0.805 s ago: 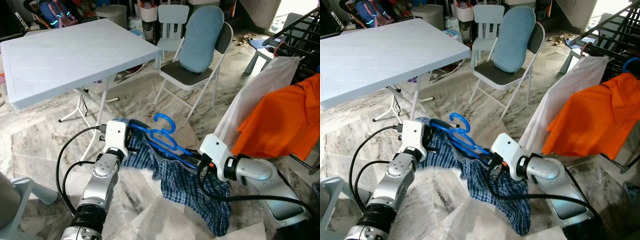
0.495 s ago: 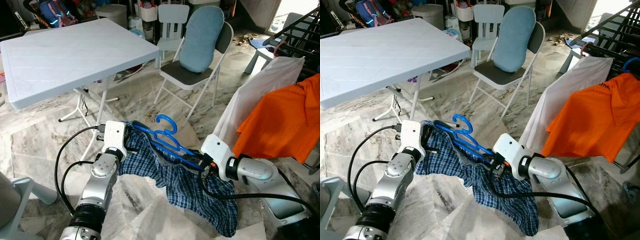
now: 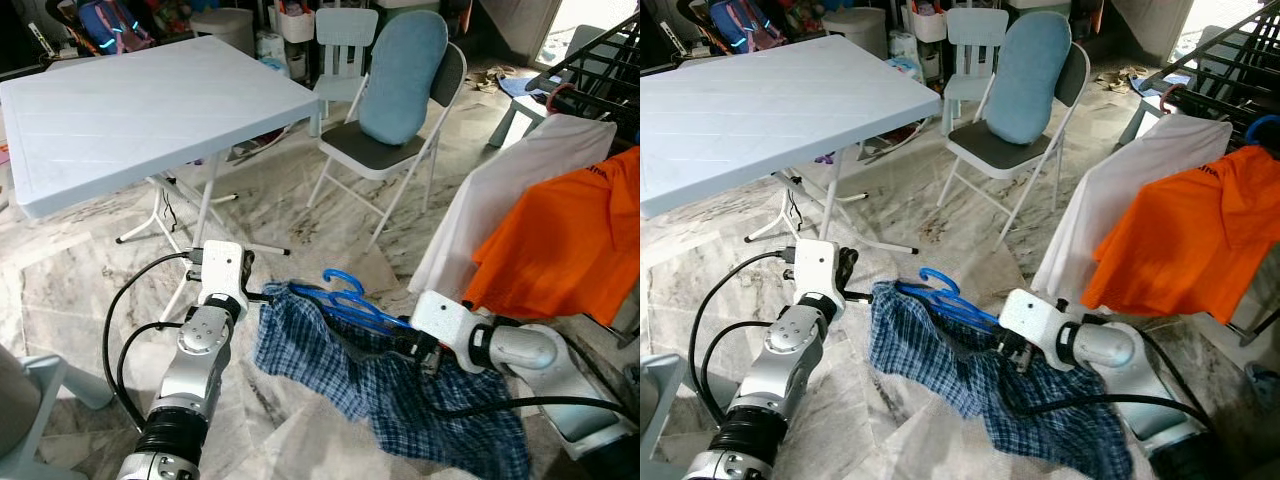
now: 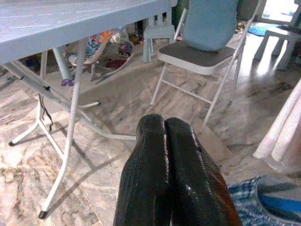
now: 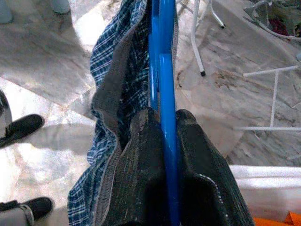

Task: Hang hanger

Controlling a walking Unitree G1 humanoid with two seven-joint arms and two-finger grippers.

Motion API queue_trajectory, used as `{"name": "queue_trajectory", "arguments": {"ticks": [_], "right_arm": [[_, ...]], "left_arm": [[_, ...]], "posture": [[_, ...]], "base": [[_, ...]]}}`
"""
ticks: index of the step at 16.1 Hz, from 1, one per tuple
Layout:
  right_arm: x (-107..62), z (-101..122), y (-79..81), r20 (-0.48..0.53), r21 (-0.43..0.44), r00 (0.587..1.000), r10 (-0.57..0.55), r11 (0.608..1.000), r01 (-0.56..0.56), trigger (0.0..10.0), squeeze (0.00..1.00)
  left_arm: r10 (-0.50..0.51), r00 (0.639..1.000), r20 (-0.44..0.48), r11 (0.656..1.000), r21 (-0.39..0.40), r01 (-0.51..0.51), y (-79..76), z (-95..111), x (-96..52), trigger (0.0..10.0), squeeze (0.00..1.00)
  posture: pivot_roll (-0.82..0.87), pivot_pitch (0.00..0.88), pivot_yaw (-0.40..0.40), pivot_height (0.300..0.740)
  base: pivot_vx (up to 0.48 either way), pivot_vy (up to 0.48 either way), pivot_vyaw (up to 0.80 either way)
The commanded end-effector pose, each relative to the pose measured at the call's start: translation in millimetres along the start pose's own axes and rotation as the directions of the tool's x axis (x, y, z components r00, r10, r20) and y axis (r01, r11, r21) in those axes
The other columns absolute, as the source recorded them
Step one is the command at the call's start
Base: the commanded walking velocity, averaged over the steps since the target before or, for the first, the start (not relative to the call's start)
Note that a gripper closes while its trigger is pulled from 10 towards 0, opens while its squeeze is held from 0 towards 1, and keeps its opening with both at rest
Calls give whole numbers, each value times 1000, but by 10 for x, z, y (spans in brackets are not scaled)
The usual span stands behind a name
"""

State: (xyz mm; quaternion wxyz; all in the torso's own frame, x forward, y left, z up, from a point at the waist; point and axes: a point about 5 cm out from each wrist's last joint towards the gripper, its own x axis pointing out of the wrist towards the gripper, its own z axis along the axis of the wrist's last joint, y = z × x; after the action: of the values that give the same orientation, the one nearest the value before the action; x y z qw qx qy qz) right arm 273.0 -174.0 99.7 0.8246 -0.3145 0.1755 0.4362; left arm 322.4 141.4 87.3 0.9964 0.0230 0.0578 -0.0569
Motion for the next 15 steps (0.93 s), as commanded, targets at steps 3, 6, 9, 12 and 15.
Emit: {"name": "queue_trajectory", "arguments": {"ticks": [3,6,9,12,15], "right_arm": [[-113,37,-151,35,-11,999,-25,1000,25,10000,0],[-49,302,-416,163,190,953,-254,956,222,10000,0],[-11,459,-393,234,259,945,-230,951,167,10000,0],[-23,498,-219,268,235,956,-115,971,51,10000,0],[-36,563,-153,297,233,952,-66,972,-5,10000,0]], "left_arm": [[25,1000,5,1000,-13,-25,72,53,30,0,0],[-17,999,30,1000,-4,17,-81,80,17,10000,0],[-57,997,61,997,-46,60,-187,115,7,10000,1000],[-58,995,81,997,-44,62,-172,159,24,10000,1000],[-46,995,83,998,-40,50,-158,168,38,10000,1000]], "posture": [[-228,0,1,740],[-228,0,2,740],[-225,0,0,740],[-227,0,0,740],[-230,0,2,740]], "base": [[0,0,0],[0,0,0],[0,0,0],[0,0,0],[0,0,0]]}}
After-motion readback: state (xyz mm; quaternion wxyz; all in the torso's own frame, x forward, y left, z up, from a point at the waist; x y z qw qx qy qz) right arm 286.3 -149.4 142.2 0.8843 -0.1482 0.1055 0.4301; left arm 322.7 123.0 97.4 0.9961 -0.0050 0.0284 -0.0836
